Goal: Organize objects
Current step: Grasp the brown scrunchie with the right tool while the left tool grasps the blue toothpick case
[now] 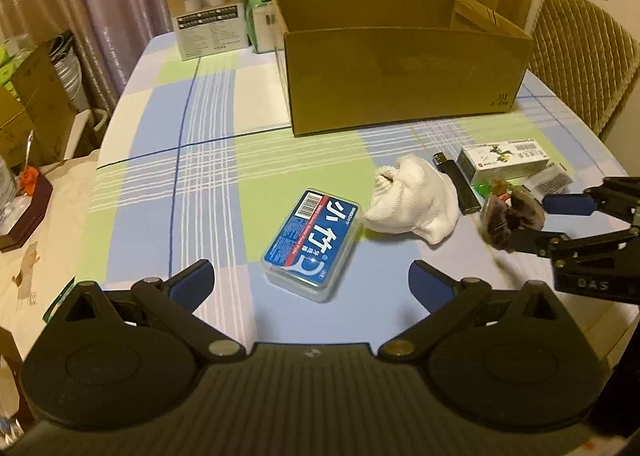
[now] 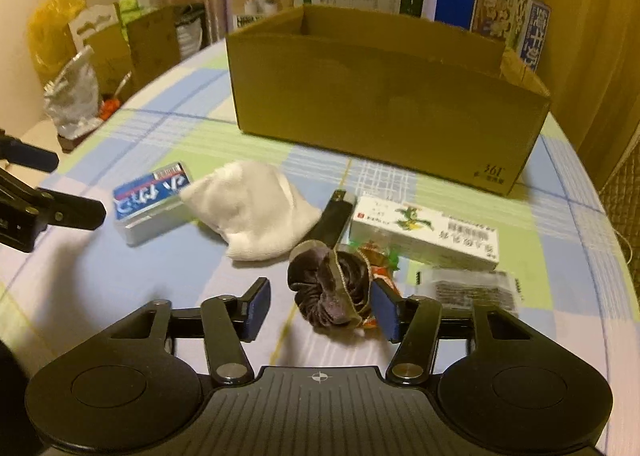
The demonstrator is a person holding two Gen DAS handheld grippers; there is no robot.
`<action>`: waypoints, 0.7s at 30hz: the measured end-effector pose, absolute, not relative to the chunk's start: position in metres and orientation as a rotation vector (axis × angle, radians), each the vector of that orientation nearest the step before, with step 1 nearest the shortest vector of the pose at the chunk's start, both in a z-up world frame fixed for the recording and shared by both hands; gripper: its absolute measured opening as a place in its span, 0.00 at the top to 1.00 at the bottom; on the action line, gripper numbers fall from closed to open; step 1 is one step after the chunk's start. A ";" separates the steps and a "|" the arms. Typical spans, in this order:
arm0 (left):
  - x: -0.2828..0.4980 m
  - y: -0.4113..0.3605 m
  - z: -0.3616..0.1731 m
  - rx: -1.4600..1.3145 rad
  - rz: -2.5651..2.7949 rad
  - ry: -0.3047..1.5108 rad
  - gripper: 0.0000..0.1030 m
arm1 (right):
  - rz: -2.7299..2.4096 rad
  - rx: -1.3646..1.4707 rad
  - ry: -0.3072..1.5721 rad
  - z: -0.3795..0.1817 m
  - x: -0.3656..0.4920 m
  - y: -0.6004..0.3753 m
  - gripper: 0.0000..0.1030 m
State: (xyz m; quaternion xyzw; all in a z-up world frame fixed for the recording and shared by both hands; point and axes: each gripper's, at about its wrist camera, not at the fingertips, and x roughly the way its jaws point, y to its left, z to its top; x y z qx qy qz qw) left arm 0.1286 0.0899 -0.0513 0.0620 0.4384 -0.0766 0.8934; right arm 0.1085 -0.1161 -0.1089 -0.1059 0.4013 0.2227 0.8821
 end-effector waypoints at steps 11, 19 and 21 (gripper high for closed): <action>0.153 0.091 -0.074 0.156 -0.221 0.925 0.01 | 0.426 -0.347 0.804 -0.137 0.125 -0.090 0.58; 0.165 0.101 -0.086 0.152 -0.234 0.937 0.01 | 0.439 -0.340 0.795 -0.135 0.128 -0.093 0.83; 0.168 0.103 -0.090 0.145 -0.244 0.939 0.02 | 0.449 -0.312 0.803 -0.131 0.126 -0.096 0.86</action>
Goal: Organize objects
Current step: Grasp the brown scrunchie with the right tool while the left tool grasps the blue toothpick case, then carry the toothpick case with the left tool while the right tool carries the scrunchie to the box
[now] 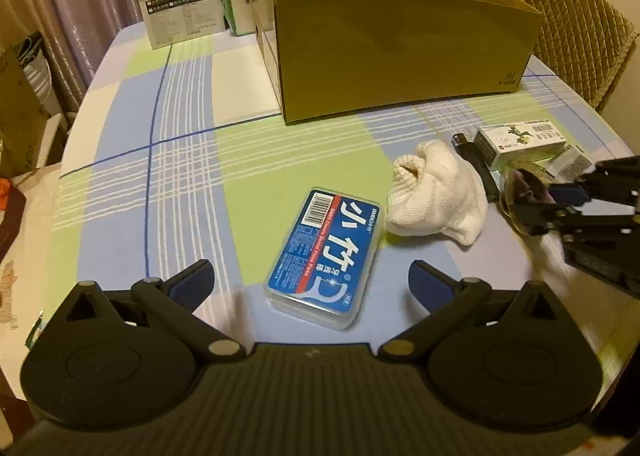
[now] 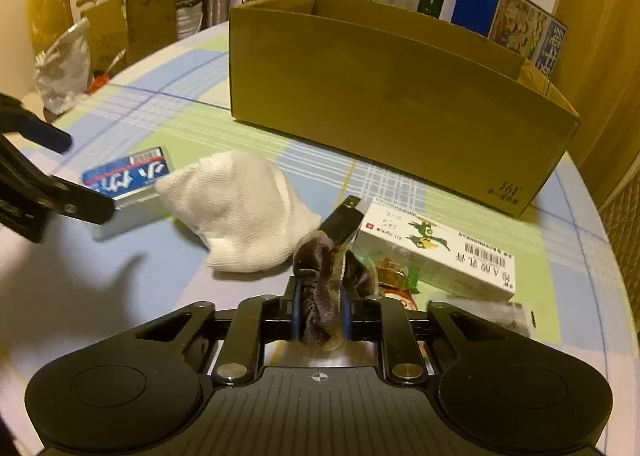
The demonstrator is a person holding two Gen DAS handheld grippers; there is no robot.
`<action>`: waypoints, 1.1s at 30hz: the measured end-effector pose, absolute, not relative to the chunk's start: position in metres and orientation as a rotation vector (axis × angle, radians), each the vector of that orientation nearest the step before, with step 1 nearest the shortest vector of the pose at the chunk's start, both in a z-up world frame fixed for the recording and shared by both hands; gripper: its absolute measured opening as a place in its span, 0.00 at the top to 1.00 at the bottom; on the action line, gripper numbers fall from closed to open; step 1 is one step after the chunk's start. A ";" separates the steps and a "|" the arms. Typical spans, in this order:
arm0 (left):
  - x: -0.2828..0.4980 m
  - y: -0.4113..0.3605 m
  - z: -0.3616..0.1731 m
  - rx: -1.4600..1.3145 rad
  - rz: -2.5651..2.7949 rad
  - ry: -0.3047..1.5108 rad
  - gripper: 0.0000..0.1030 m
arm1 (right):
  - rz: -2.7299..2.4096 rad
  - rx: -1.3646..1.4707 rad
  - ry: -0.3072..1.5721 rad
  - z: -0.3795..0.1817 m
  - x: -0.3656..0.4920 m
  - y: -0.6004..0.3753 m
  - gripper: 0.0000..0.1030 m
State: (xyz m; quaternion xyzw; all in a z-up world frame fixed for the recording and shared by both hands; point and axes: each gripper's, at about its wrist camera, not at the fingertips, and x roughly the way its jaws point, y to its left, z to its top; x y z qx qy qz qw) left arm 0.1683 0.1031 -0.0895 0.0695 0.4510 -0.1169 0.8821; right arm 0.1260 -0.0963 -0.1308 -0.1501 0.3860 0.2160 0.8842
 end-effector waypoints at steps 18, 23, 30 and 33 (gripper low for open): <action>0.196 0.083 -0.110 0.240 -0.302 1.024 0.50 | 0.449 -0.182 0.848 -0.119 0.120 -0.109 0.87; 0.183 0.080 -0.100 0.233 -0.238 1.026 0.50 | 0.446 -0.163 0.841 -0.113 0.118 -0.114 0.87; 0.156 0.071 -0.066 0.201 -0.190 0.991 0.50 | 0.452 -0.136 0.809 -0.093 0.108 -0.120 0.87; 0.145 0.061 -0.050 0.189 -0.182 0.969 0.50 | 0.448 -0.126 0.791 -0.082 0.104 -0.125 0.87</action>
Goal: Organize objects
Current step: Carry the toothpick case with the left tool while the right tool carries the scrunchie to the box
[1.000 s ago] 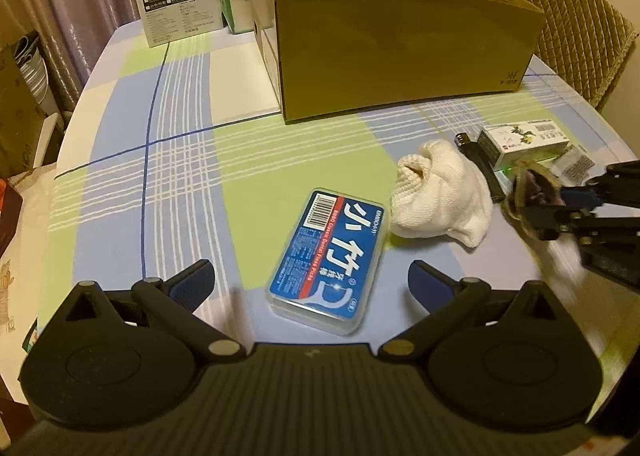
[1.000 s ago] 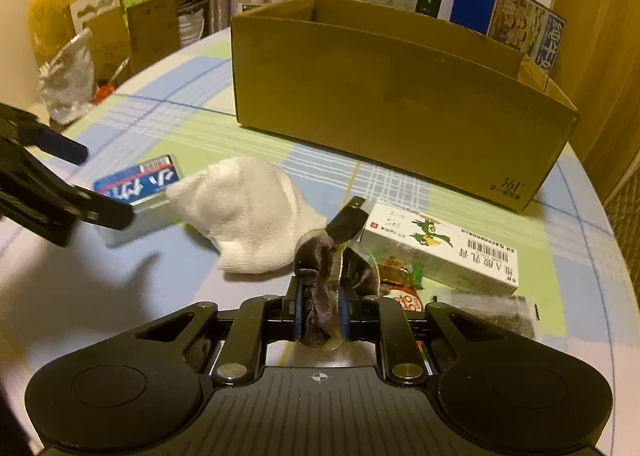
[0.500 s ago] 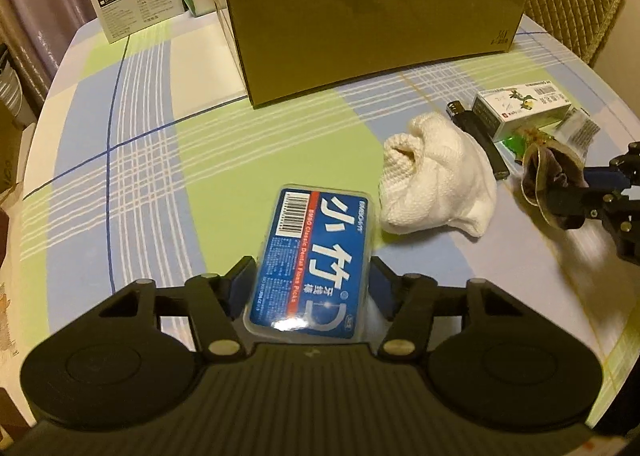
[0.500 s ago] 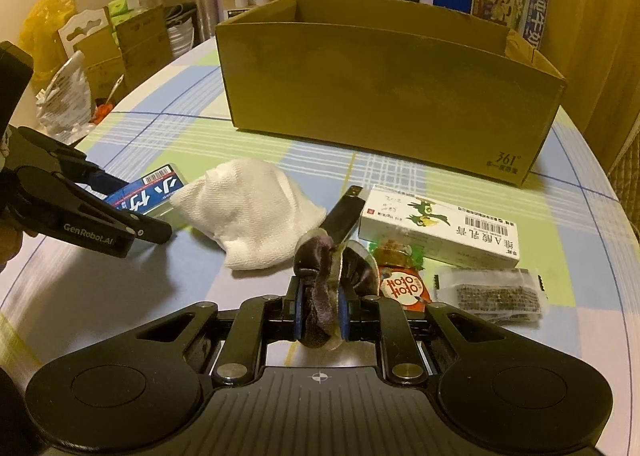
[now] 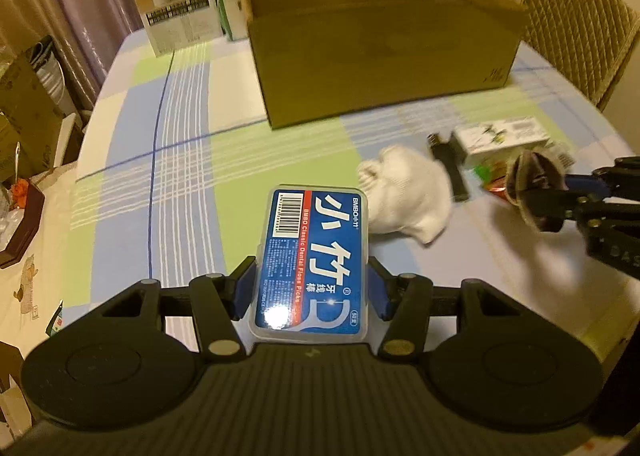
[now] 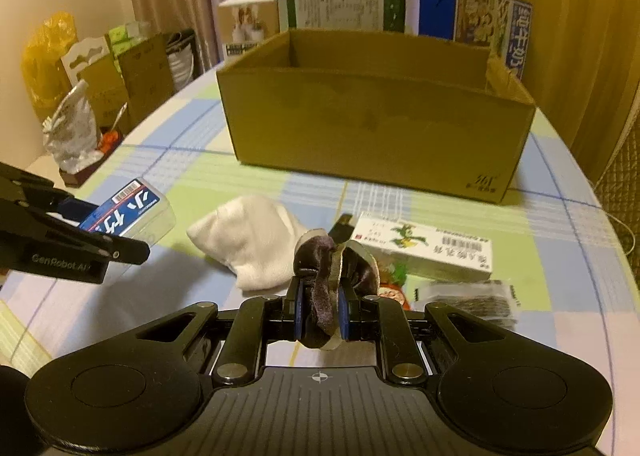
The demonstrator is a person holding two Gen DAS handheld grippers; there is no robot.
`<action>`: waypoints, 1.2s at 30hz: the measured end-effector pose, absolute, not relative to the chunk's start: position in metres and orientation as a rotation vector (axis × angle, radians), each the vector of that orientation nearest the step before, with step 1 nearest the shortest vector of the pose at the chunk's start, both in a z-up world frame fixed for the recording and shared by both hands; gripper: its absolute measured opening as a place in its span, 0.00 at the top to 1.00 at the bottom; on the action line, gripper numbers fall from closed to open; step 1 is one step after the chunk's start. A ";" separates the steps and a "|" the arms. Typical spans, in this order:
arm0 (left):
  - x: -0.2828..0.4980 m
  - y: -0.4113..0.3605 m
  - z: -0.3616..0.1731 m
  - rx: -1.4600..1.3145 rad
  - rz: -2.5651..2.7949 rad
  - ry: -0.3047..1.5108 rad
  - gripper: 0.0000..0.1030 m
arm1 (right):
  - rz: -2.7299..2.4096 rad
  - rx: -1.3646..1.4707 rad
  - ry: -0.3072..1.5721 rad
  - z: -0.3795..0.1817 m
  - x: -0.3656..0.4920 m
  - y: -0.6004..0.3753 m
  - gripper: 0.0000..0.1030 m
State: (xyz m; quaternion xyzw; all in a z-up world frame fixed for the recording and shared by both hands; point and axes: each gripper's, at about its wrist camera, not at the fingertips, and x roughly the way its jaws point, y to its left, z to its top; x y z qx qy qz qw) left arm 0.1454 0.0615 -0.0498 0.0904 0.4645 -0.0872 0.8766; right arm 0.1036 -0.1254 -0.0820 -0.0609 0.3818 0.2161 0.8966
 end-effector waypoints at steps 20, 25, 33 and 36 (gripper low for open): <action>0.104 0.002 0.000 0.083 -0.198 0.915 0.50 | 0.405 -0.083 0.714 -0.030 0.075 -0.174 0.87; 0.102 -0.004 0.007 0.091 -0.196 0.906 0.50 | 0.406 -0.074 0.705 -0.025 0.073 -0.179 0.87; 0.104 -0.010 0.011 0.093 -0.197 0.903 0.50 | 0.404 -0.062 0.710 -0.022 0.074 -0.185 0.87; 0.108 -0.010 0.012 0.091 -0.201 0.902 0.50 | 0.405 -0.060 0.711 -0.020 0.078 -0.187 0.86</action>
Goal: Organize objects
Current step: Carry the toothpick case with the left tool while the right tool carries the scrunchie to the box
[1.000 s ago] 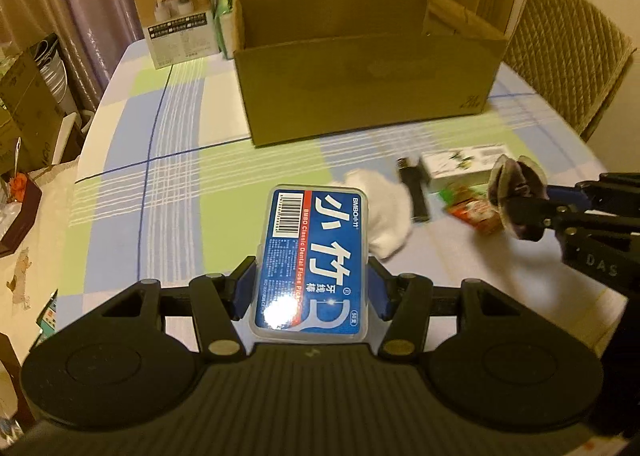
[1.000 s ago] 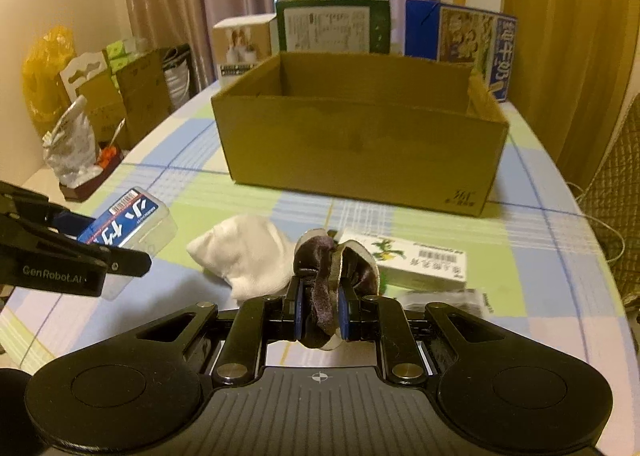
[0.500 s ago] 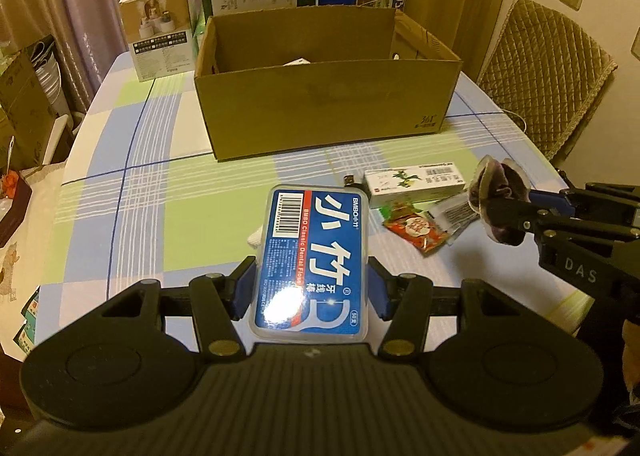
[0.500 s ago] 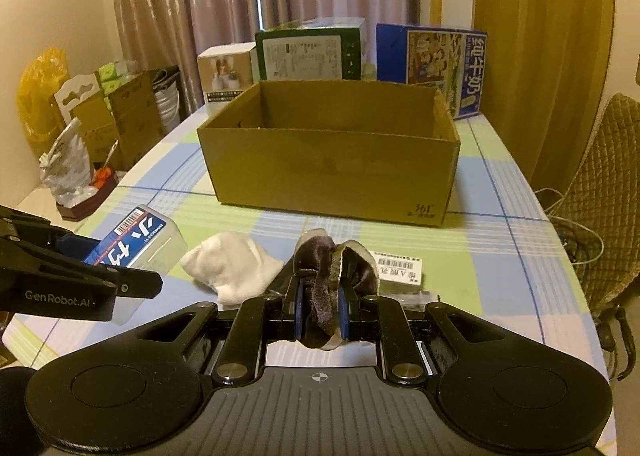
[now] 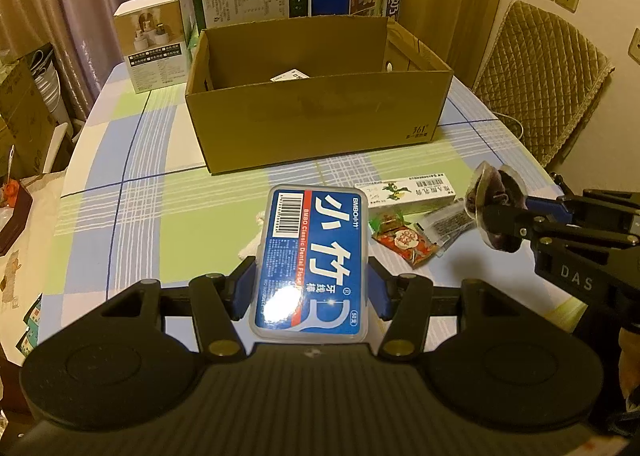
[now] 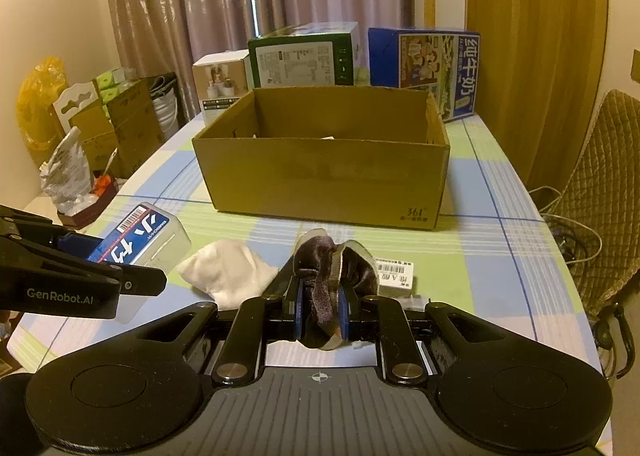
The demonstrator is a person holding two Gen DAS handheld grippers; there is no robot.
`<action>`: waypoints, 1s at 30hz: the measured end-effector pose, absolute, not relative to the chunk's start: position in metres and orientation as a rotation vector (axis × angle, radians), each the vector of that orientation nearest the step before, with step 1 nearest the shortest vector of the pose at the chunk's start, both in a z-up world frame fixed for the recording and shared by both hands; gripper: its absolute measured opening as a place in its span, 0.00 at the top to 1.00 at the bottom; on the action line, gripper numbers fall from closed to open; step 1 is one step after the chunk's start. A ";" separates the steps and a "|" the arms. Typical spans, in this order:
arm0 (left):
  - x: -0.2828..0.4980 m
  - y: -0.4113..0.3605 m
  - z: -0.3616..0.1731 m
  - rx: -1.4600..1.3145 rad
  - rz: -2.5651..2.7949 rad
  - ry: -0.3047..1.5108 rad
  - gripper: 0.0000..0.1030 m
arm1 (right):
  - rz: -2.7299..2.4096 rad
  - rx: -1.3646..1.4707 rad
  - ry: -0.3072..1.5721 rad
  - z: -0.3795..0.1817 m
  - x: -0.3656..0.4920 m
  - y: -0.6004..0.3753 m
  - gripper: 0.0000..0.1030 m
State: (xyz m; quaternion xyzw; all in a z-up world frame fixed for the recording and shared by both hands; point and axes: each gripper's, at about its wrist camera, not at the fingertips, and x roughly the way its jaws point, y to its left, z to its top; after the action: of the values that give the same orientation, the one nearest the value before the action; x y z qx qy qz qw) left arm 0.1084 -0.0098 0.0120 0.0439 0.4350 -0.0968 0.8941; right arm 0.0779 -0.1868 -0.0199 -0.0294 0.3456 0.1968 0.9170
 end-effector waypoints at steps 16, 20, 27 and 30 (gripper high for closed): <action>0.221 -0.012 0.059 0.111 -0.235 0.834 0.50 | 0.436 -0.028 0.676 0.039 0.198 -0.198 0.86; 0.264 -0.009 0.069 0.107 -0.222 0.824 0.50 | 0.434 -0.012 0.685 0.052 0.248 -0.198 0.86; 0.335 -0.003 0.057 0.076 -0.204 0.859 0.50 | 0.430 0.028 0.741 0.041 0.309 -0.187 0.86; 0.354 -0.001 0.045 0.091 -0.188 0.880 0.50 | 0.420 0.034 0.764 0.030 0.324 -0.185 0.86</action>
State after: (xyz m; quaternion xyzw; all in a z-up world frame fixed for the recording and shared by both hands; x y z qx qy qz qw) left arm 0.3544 -0.0009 0.0452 0.0439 0.4250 -0.0908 0.8996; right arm 0.3239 -0.1849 0.0302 0.0162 0.3698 0.2035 0.9064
